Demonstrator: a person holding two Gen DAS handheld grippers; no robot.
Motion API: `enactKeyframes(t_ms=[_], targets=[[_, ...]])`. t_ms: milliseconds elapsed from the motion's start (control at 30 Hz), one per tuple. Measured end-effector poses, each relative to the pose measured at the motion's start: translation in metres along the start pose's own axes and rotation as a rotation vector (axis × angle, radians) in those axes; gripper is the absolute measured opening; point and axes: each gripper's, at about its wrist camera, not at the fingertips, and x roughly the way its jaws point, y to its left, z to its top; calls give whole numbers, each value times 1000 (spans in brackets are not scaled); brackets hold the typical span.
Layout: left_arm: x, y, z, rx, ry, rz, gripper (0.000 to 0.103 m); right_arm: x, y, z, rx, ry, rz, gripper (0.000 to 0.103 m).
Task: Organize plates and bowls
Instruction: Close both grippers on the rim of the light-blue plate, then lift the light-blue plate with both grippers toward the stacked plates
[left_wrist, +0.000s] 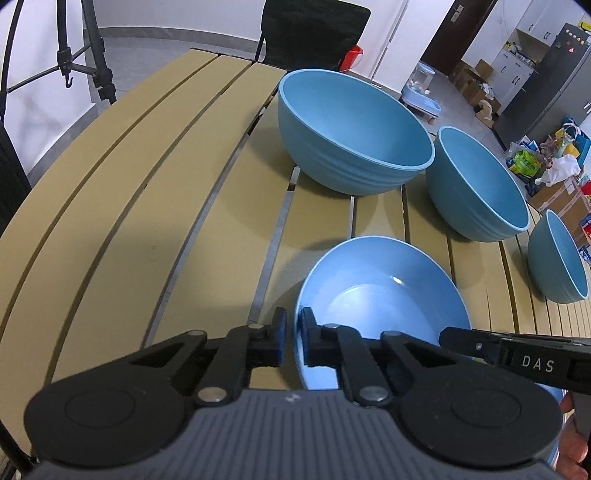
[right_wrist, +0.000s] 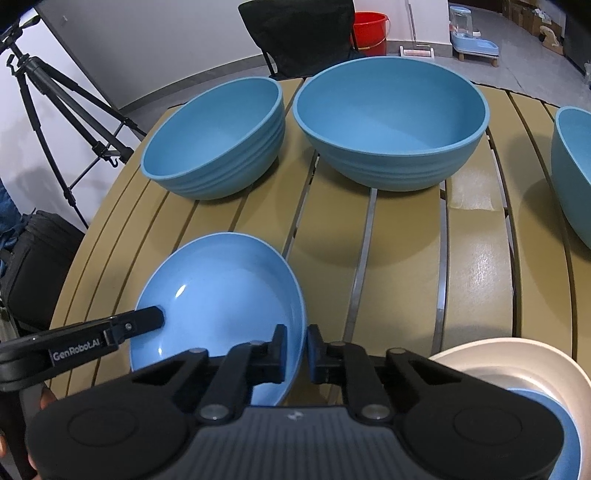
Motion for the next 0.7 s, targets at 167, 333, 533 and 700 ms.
enactKeyframes(t_ms=[167, 333, 533, 700], targets=[[1, -1, 0, 2, -4, -3, 7, 2, 0, 0, 0, 0, -8, 6], [1, -2, -1, 6, -9, 0, 7, 2, 1, 0, -3, -5, -14, 5], [1, -2, -1, 4, -8, 4, 7, 2, 2, -1, -5, -7, -18, 5], [-1, -1, -1, 2, -11, 6, 7, 1, 3, -1, -5, -9, -16, 5]])
